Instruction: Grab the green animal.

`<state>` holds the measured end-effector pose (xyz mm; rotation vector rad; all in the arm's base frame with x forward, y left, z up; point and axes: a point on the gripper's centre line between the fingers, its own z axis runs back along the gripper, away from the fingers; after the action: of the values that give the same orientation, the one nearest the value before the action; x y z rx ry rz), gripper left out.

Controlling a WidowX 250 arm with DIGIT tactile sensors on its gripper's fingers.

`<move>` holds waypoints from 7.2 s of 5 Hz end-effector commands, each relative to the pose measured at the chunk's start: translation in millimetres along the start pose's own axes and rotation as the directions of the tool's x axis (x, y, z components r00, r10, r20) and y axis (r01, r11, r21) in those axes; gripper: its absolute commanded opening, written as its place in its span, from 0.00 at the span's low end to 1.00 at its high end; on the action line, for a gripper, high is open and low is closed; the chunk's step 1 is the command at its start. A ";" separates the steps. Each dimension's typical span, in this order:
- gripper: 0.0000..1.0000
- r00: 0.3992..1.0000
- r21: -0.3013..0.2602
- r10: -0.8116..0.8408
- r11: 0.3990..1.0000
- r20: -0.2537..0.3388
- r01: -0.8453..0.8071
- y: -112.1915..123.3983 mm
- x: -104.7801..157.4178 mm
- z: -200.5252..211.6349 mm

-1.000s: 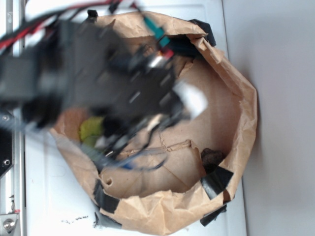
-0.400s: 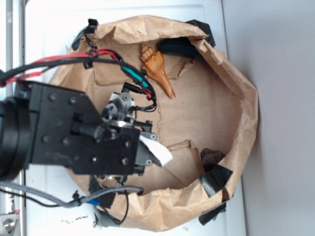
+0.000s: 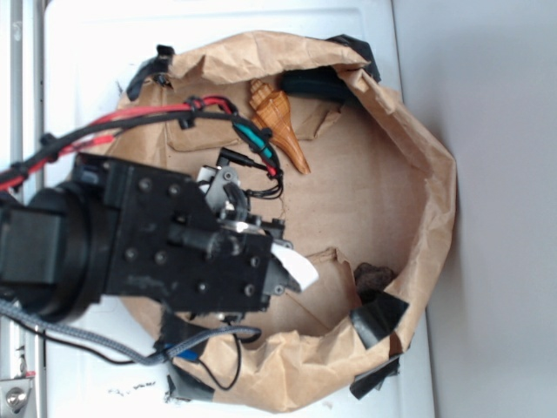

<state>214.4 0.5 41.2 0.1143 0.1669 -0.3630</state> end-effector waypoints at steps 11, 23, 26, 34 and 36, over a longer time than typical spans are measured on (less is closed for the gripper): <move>0.00 0.970 -0.101 0.202 0.977 0.136 -0.189 -19.8 -4.8 3.7; 1.00 0.864 0.039 -0.456 0.887 0.214 0.459 27.0 20.9 15.9; 1.00 0.782 0.091 -0.572 0.817 0.247 0.569 49.1 -5.4 22.1; 0.00 0.828 0.043 -0.506 0.858 0.241 0.512 25.7 27.2 -11.1; 0.00 0.880 -0.058 -0.375 0.911 0.293 0.407 39.4 23.0 18.0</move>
<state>243.4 25.4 43.9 -0.1448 0.0013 -0.7547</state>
